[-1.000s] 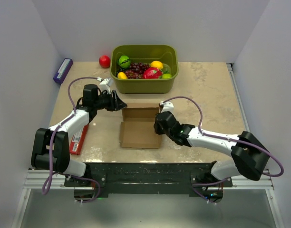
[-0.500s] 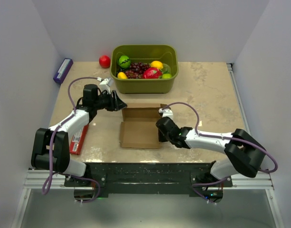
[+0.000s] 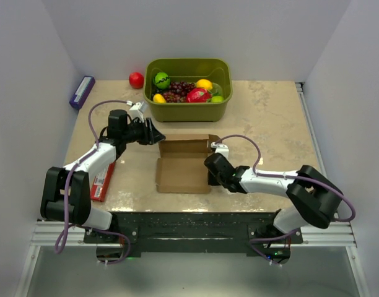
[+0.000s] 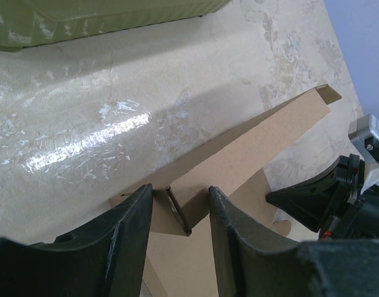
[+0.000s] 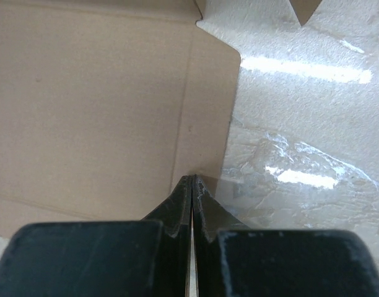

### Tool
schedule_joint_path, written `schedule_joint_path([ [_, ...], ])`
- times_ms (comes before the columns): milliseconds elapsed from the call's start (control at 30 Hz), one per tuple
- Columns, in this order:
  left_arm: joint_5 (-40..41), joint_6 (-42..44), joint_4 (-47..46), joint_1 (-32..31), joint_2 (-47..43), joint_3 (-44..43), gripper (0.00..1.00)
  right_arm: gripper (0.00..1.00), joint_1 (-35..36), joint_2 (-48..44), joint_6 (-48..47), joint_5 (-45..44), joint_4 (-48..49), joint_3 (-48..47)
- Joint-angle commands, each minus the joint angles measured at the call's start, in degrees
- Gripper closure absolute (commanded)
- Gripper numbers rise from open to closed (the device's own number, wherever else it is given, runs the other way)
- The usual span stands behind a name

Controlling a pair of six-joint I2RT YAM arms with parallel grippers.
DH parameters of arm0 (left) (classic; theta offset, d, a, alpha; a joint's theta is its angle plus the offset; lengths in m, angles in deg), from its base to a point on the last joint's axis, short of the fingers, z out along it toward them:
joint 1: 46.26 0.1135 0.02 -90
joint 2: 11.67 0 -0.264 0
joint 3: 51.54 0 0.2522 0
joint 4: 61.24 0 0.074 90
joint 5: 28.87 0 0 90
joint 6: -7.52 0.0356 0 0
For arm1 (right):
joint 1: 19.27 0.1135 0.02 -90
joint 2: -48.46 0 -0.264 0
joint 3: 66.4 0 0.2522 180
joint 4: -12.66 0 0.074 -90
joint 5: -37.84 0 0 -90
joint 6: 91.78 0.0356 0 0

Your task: Fold the paper box

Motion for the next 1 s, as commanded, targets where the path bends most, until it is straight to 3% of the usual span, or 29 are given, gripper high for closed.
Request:
schedule_joint_path([
  [0, 1.01, 2.58, 2.07, -0.21, -0.54, -0.98, 0.54, 1.0, -3.6, 3.45, 4.17, 9.27, 4.62, 6.65],
  [100, 1.01, 2.58, 2.07, -0.21, -0.62, -1.07, 0.54, 1.0, -5.1, 1.96, 5.41, 13.85, 9.82, 10.09],
  [200, 0.92, 2.58, 2.07, -0.21, -0.71, -0.98, 0.55, 1.0, -5.1, -1.89, 4.19, 13.51, 7.29, 8.08],
  [300, 1.18, 2.67, 2.25, -0.21, -0.8, -0.98, 0.55, 0.87, -5.36, -7.68, 1.12, 11.14, 0.53, 2.9],
  [367, 1.27, 2.67, 2.34, -0.21, -0.8, -0.98, 0.55, 0.73, -6.85, -10.16, -0.82, 8.59, -4.47, -1.39],
  [400, 1.27, 2.75, 2.34, -0.21, -0.8, -1.07, 0.55, 0.64, -7.73, -11.57, -2.65, 7.98, -5.63, -2.55],
  [633, 1.36, 2.76, 2.43, -0.21, -1.06, -1.16, 0.55, 0.33, -14.24, -15.28, -11.54, 3.23, -8.19, -7.66],
  [800, 1.36, 2.76, 2.43, -0.21, -1.06, -1.16, 0.55, 0.3, -14.86, -12.9, -15.14, 2.95, -4.16, -8.01],
  [967, 1.36, 2.76, 2.43, -0.21, -1.06, -1.07, 0.55, 0.37, -14.95, -9.74, -19.18, 1.91, 2.78, -5.91],
])
